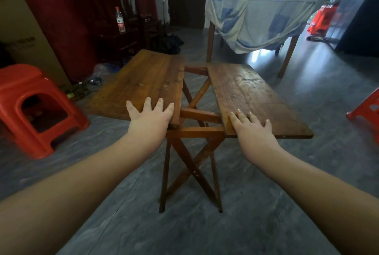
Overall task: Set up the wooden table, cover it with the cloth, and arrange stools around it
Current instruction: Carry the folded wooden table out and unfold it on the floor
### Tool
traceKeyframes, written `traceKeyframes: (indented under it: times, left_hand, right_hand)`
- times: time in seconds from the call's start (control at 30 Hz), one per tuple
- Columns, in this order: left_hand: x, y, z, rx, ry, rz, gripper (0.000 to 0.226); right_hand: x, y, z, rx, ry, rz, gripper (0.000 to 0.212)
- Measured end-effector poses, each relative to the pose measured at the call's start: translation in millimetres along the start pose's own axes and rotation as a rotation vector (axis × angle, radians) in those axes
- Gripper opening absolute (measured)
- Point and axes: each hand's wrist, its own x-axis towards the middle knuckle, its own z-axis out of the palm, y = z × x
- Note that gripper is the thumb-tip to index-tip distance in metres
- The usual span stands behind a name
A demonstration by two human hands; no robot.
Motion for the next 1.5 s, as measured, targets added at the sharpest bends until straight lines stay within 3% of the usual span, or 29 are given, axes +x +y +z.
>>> traceKeyframes:
  times: [0.8,1.5]
  left_hand:
    - [-28,2,44,-0.184,0.018,-0.053,0.089]
    - [-34,45,90,-0.302,-0.141,-0.060,0.096]
  right_hand:
    - [-1,-45,17,0.011,0.026,-0.084,0.091]
    - [5,-77,69,0.039,-0.055,-0.124,0.099]
